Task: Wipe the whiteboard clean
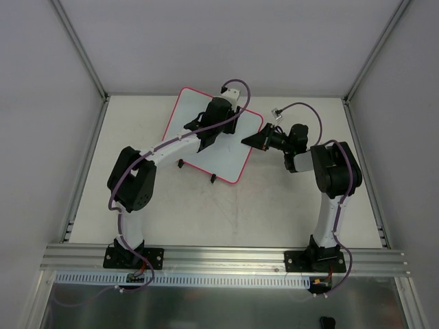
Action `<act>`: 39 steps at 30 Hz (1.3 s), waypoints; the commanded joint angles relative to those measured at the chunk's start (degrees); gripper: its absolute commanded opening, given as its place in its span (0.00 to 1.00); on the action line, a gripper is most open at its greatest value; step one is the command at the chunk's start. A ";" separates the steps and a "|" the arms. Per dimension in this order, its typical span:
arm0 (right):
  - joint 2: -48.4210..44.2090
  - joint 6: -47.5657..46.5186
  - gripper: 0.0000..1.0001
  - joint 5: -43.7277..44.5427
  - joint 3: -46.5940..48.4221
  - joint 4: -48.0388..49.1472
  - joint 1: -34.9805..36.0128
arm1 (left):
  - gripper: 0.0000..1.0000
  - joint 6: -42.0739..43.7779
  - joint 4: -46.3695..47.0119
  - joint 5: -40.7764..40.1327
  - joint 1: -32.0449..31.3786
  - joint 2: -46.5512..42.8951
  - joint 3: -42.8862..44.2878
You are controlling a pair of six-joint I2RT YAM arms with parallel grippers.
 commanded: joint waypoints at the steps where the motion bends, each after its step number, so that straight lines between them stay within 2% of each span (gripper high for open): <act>1: -2.10 -4.12 0.00 -3.10 1.06 17.26 1.41 | 0.00 -1.08 -3.54 1.59 -1.44 2.08 -6.39; 8: -2.18 -4.12 0.00 -3.01 0.89 17.26 1.41 | 0.00 -0.46 -1.07 -0.79 -4.52 -1.88 -18.15; 17: -2.27 -4.21 0.00 -3.01 0.71 17.26 1.41 | 0.00 -6.87 -0.98 -2.19 -4.96 -4.61 -29.85; 21: -2.36 -4.29 0.00 -3.01 0.62 17.26 1.32 | 0.00 -9.07 -0.98 -1.84 -4.96 -3.29 -33.11; 27: -2.36 -4.29 0.00 -2.93 0.53 17.26 1.24 | 0.00 -10.13 -1.42 2.72 -4.96 -2.58 -35.40; 33: -2.36 -4.21 0.00 -2.84 0.45 17.26 1.24 | 0.00 -14.25 -8.01 2.99 -4.96 -6.01 -38.99; 39: -2.45 -4.29 0.00 -2.84 0.36 17.26 1.24 | 0.00 -19.96 -8.63 3.00 -5.05 -15.84 -47.34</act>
